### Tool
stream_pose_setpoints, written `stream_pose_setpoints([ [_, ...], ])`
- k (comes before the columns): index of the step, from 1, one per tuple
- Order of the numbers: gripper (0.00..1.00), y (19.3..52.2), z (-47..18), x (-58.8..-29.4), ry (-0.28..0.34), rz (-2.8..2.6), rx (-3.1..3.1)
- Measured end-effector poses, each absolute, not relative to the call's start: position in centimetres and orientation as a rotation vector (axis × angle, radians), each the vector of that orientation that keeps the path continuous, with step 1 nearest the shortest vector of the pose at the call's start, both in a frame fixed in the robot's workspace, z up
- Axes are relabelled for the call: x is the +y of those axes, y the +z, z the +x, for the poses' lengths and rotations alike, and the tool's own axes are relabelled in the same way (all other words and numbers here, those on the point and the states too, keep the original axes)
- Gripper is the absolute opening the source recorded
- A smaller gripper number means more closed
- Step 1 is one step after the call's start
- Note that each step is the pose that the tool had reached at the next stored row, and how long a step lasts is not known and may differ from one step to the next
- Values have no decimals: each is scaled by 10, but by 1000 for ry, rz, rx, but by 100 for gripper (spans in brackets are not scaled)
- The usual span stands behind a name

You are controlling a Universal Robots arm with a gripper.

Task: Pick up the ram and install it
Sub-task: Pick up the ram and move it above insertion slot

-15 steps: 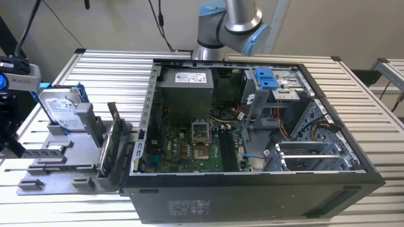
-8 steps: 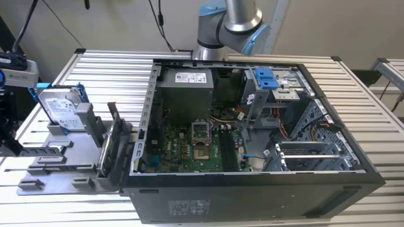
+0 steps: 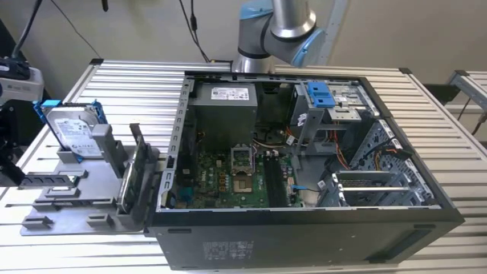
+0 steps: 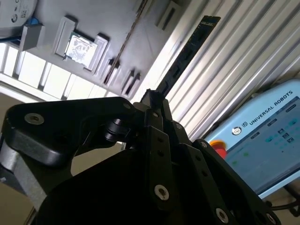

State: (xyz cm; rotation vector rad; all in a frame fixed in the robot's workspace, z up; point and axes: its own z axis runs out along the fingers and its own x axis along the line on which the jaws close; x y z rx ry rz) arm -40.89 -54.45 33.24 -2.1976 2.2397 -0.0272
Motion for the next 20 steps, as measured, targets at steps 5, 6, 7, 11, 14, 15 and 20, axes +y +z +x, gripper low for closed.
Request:
stream_pose_setpoints([
  [5, 14, 338, -409, -545, -27, -2198, 2240],
  [6, 14, 339, -409, -545, -27, -2198, 2239],
  [7, 14, 340, -409, -545, -27, -2198, 2239],
  [11, 14, 345, -409, -545, -27, -2198, 2239],
  [14, 14, 348, -409, -545, -27, -2198, 2240],
  [15, 14, 349, -409, -545, -27, -2198, 2240],
  [20, 14, 353, -409, -545, -27, -2198, 2240],
])
